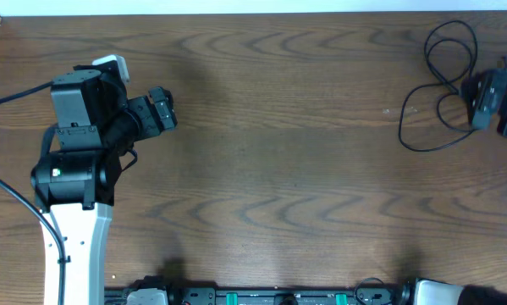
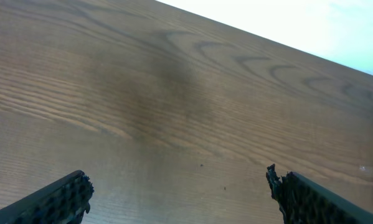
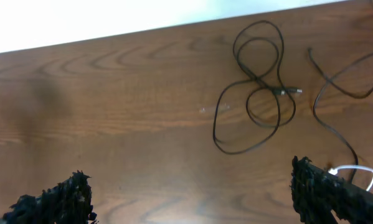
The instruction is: Untangle cables
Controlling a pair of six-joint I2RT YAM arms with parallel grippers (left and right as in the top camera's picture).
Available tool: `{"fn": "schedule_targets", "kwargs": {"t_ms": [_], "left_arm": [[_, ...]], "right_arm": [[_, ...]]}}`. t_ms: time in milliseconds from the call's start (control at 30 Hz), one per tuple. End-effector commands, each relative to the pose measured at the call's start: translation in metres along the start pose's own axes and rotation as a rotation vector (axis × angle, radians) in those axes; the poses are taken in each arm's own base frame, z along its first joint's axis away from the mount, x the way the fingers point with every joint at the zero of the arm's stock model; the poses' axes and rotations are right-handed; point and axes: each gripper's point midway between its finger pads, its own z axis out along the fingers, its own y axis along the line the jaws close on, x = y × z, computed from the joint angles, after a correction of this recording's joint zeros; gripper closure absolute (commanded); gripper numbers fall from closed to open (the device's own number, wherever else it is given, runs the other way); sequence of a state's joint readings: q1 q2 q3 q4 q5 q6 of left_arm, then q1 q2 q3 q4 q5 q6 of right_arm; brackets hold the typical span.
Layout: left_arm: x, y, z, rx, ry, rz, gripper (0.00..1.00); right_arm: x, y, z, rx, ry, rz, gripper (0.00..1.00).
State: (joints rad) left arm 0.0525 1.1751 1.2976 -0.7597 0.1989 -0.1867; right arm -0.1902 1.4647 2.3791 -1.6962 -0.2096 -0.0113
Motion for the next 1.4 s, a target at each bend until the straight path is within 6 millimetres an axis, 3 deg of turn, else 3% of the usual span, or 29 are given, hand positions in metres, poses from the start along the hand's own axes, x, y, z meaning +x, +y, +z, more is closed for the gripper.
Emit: {"fn": "schedule_targets", "kwargs": {"t_ms": [0,333,667,867,1100,1367], "left_arm": [[-0.001,0.003,0.003,-0.014,0.006,-0.016,0.03],[0.000,0.004,0.006,-0.016,0.013,-0.017,0.03],[0.000,0.004,0.006,-0.016,0.013,-0.017,0.03],[0.000,0.004,0.006,-0.016,0.013,-0.017,0.03],[0.000,0.004,0.006,-0.016,0.013,-0.017,0.03],[0.000,0.004,0.006,-0.016,0.013,-0.017,0.03]], "right_arm": [[0.013,0.005,-0.016,-0.006,-0.017,-0.019,0.01],[0.021,0.010,-0.038,-0.008,-0.066,-0.029,0.01],[0.022,0.008,-0.038,0.006,-0.066,-0.033,0.01],[0.023,0.011,-0.017,-0.023,-0.037,-0.044,0.01],[0.024,0.030,0.014,-0.087,-0.205,-0.211,0.01],[0.072,0.030,0.052,-0.111,-0.445,-0.269,0.01]]}}
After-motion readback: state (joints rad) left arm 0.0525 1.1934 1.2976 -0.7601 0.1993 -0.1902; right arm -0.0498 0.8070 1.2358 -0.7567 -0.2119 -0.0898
